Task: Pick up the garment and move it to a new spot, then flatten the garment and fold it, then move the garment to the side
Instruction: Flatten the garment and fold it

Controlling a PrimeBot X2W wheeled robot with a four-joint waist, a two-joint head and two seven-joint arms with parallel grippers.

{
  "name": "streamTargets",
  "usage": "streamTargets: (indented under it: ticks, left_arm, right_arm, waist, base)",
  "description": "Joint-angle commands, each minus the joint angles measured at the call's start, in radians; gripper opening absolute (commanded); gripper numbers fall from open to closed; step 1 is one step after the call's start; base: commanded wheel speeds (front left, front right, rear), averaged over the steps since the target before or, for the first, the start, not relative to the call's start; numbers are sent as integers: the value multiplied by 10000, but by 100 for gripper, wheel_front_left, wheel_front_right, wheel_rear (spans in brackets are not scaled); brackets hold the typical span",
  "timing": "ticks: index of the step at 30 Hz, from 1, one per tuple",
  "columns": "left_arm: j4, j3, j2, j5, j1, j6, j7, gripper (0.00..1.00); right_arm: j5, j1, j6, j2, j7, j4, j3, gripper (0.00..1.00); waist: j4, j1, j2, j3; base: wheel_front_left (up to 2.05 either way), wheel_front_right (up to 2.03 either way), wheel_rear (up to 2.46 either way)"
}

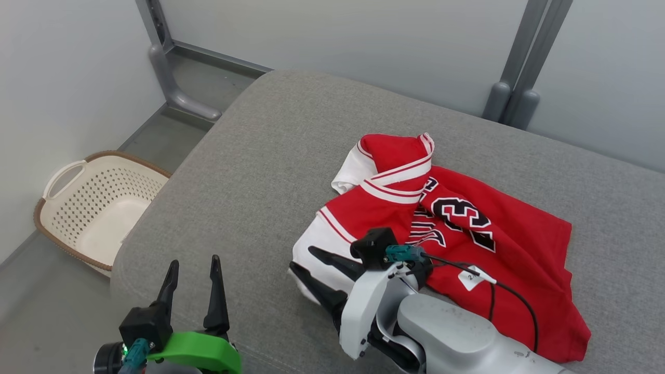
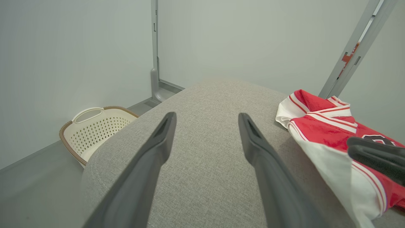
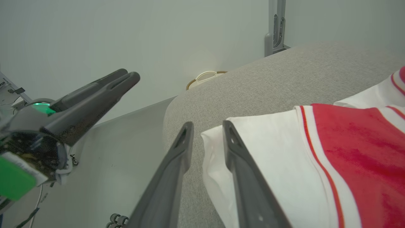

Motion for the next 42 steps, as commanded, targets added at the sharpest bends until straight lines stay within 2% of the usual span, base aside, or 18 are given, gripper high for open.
streamTargets:
  ticks: [1,6,10,14,22,26,34,42]
  left_arm:
    - [-19,32,-21,21,150,32,-28,100]
    - [-39,62,12,53,240,-11,-28,100]
    - [-80,74,30,84,315,-4,-28,100]
    - [-123,50,45,114,377,6,-27,100]
    - [-166,-27,56,124,432,11,-28,100]
    - [-143,-105,43,117,343,-18,-28,100]
    - [-56,-260,-18,57,-6,-2,-28,100]
    - [-9,-148,-53,11,-115,24,-28,100]
  right_arm:
    - [75,-144,0,-47,-139,20,79,100]
    - [191,-215,0,-41,-383,-100,72,100]
    - [31,-139,-2,-47,-474,-146,-392,100]
    - [-665,137,-2,-152,-471,46,-1706,100]
    - [-2647,902,0,-1229,-472,1478,-4908,100]
    - [-3400,744,0,-1379,-473,2714,-5928,100]
    - [-4054,-137,0,-1424,-145,5030,-6921,100]
    - [-4027,-127,0,-1374,994,5974,-7566,100]
  waist:
    - [-150,0,0,-81]
    - [-596,0,0,-210]
    - [-1042,0,0,-332]
    - [-1468,0,0,-418]
    - [-1938,0,0,-287]
    - [-1917,0,0,-87]
    - [-1452,0,0,403]
    - [-1057,0,0,573]
  base:
    - [0,0,0]
    - [0,0,0]
    - [0,0,0]
    - [0,0,0]
    - [0,0,0]
    - [0,0,0]
    - [0,0,0]
    - [0,0,0]
